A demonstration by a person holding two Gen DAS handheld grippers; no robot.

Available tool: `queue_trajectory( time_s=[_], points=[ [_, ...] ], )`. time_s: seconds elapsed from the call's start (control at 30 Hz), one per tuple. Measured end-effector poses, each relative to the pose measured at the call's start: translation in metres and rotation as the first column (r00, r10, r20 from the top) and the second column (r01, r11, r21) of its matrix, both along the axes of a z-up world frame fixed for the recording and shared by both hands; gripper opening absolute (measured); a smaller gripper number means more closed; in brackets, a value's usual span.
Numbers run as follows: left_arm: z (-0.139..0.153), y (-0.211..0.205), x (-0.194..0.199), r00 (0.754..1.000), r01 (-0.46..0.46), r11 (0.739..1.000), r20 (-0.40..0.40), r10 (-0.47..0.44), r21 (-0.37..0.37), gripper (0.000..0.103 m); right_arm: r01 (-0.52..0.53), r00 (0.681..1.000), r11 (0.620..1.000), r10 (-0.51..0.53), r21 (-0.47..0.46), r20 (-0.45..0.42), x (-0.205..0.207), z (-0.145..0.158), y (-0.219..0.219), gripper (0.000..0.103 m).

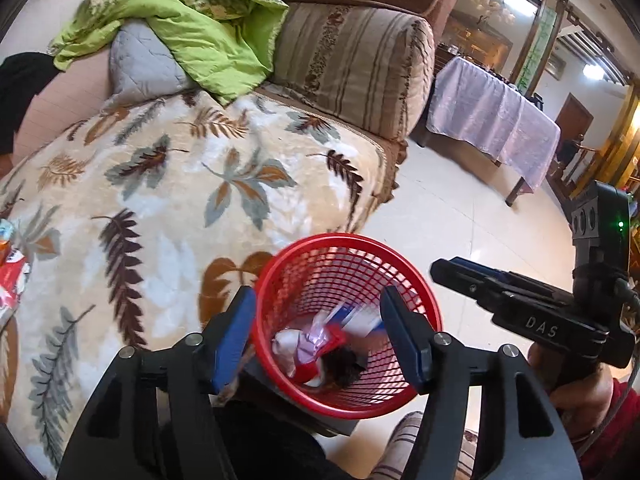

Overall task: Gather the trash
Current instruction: 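Drop the wrapper and box into the red wastebasket by opening both tools, then grasp the white medicine box with the left tool while the right tool reaches the red carton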

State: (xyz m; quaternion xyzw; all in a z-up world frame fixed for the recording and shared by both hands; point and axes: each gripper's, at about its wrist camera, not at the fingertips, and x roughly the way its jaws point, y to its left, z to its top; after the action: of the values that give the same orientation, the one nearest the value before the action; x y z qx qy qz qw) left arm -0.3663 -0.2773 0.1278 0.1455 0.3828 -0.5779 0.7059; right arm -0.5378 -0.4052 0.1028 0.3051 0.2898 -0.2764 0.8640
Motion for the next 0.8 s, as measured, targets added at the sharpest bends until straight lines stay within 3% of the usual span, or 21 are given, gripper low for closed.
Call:
queue_trajectory(
  time_s=[0.23, 0.43, 0.73, 0.8],
  points=[
    [0.008, 0.033, 0.026, 0.996, -0.078, 0.997, 0.028, 0.079, -0.028, 0.067, -0.065, 0.998, 0.998, 0.065, 0.001, 0.018, 0.027, 0.004, 0.011, 0.046],
    [0.009, 0.079, 0.067, 0.98, -0.193, 0.981, 0.037, 0.194, -0.033, 0.068, -0.242, 0.97, 0.97, 0.241, 0.014, 0.021, 0.095, 0.003, 0.049, 0.051],
    [0.002, 0.176, 0.153, 0.908, -0.418, 0.908, 0.012, 0.418, -0.036, 0.068, -0.471, 0.882, 0.881, 0.471, -0.034, -0.006, 0.202, 0.006, 0.124, 0.054],
    [0.001, 0.199, 0.178, 0.887, -0.46, 0.887, 0.032, 0.461, -0.031, 0.073, -0.503, 0.864, 0.864, 0.503, -0.042, -0.01, 0.219, 0.007, 0.139, 0.055]
  ],
)
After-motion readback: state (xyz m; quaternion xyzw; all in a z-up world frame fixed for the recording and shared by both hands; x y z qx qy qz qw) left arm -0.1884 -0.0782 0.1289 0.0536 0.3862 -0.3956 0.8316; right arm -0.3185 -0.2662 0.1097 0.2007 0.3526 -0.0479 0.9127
